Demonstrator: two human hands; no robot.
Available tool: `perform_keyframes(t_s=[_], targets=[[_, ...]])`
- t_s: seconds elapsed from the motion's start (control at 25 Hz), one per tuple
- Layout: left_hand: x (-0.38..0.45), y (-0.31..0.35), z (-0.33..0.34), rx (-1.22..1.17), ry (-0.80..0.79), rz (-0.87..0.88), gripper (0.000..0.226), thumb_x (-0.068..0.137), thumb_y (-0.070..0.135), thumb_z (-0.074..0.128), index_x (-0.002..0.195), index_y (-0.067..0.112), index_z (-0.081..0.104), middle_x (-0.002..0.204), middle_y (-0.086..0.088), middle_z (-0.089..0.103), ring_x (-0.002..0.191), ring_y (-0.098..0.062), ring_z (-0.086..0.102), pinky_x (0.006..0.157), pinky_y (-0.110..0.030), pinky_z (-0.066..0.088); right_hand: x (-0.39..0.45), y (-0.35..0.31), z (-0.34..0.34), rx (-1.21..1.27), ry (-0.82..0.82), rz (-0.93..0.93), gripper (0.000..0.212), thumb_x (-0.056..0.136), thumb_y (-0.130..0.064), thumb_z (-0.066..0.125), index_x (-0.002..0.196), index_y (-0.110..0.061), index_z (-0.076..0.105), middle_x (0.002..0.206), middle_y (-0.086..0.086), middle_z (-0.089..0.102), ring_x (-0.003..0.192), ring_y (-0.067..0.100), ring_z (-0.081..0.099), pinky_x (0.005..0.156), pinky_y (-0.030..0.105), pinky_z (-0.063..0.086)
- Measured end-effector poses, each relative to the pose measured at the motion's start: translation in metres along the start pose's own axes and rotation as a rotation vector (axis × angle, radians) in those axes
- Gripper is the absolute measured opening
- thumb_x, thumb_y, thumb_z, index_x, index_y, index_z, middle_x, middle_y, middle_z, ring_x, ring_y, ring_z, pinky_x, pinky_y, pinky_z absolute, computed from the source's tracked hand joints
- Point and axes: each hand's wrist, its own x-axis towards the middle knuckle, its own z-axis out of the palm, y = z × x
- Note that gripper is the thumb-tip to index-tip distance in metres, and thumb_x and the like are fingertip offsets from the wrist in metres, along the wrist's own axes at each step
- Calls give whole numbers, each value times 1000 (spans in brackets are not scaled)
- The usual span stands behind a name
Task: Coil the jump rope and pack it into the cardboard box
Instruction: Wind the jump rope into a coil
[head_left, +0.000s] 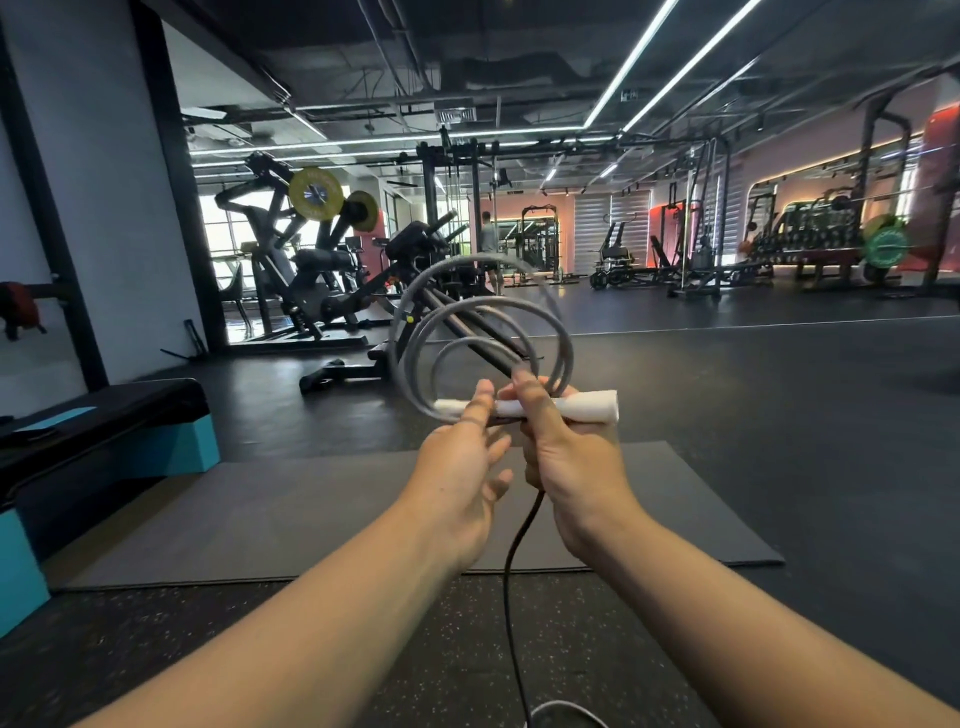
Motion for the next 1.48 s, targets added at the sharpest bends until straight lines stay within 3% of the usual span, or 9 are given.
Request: perform_keyframes(t_s=[0.2,0.36,0.48,0.6,0.72,0.92,1.12,1.32,1.48], targets=[[-2,20,-44,367,215,318,97,76,13,81,152,30,24,155,-7,43,138,-23,43,112,-43,35,18,-27,-23,-525,-153,-45,33,94,-34,69,67,-15,69,38,-12,39,38,6,31,38,17,25],[-24,73,-33,1084,-72,1026,99,77,20,72,158,30,16,168,5,16,152,-8,14,121,-31,13,24,-48,-32,-922,-359,-68,35,97,-40,64,75,-13,69,55,-7,53,40,1,38,40,14,28],[-30,101,5,1757,-406,1247,100,80,33,69,162,27,12,171,6,11,157,-11,1,127,-37,1,20,-58,-24,-1020,-447,-30,28,101,-20,58,81,-5,70,71,5,75,39,-2,50,39,9,34],[-21,97,35,2228,-528,1141,92,81,40,69,159,25,22,161,-2,38,150,-24,30,125,-44,21,19,-66,-13,-1227,-512,-129,26,95,-8,61,71,-11,69,63,-4,68,53,4,60,52,16,45],[-10,96,40,2255,-509,770,74,81,40,73,145,21,39,119,-3,65,103,-25,61,92,-44,54,21,-69,-8,-1346,-542,-125,23,92,-17,66,69,-19,64,61,-4,68,50,2,60,51,14,47],[1,90,30,2146,-570,565,33,87,36,67,112,14,67,99,-7,72,92,-27,66,73,-37,54,24,-61,-16,-1483,-561,-168,18,86,-23,71,71,-26,62,67,0,77,51,-2,61,53,18,46],[7,81,7,2111,-570,422,24,91,33,63,103,13,67,81,-4,64,65,-18,49,54,-29,36,24,-55,-24,-1483,-631,-141,12,85,-30,72,76,-23,68,72,-4,78,55,2,61,52,20,41],[6,91,-5,1954,-440,409,6,89,28,65,92,24,65,78,4,61,70,-15,54,57,-29,37,32,-67,-38,-1533,-677,-154,28,97,-37,60,86,-13,70,79,9,77,54,10,54,55,27,42],[3,96,16,1896,-567,372,21,87,22,68,108,18,69,89,-1,68,75,-14,57,64,-29,43,33,-66,-26,-1581,-747,-239,24,97,-32,58,86,-11,63,82,14,72,67,22,58,66,36,48]])
